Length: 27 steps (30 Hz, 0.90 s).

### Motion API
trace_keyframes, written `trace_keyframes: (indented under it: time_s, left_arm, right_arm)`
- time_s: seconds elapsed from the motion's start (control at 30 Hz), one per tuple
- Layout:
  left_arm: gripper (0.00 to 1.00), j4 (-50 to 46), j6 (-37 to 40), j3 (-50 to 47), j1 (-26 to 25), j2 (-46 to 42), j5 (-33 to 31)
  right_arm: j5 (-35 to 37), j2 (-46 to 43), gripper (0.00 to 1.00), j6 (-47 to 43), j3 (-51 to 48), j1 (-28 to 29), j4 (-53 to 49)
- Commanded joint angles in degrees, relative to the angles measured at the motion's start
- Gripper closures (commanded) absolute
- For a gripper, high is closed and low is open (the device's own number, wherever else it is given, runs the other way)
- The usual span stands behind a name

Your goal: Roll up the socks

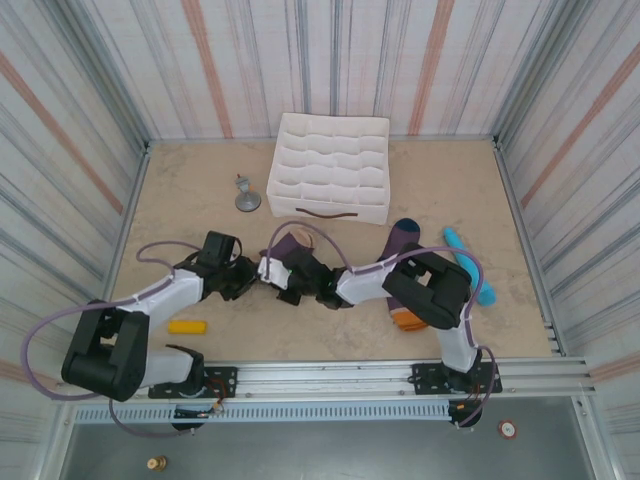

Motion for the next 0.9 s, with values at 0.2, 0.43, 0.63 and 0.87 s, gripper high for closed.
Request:
trace_keyframes:
  time_s: [0.2, 0.43, 0.63, 0.87]
  left_arm:
    - [0.24, -0.5, -0.3, -3.5, 1.2, -11.3, 3.8]
    - [0.24, -0.2, -0.6, -5.0, 2.9, -13.8, 4.2]
    - [0.24, 2.1, -1.3, -5.8, 2.9, -12.2, 5.3]
    - [0.24, 4.4, -1.8, -6.7, 2.9, -10.8, 5.9]
  right_arm:
    - [-12.7, 4.6, 0.98, 8.2, 2.9, -7.7, -21.3]
    - [-21.9, 5.5, 0.98, 12.9, 5.1, -11.1, -23.1]
    - [-36.2, 7.9, 0.96, 19.8, 9.6, -16.6, -26.7]
    - [-51.3, 13.4, 0.98, 32.4, 14.8, -22.1, -26.5]
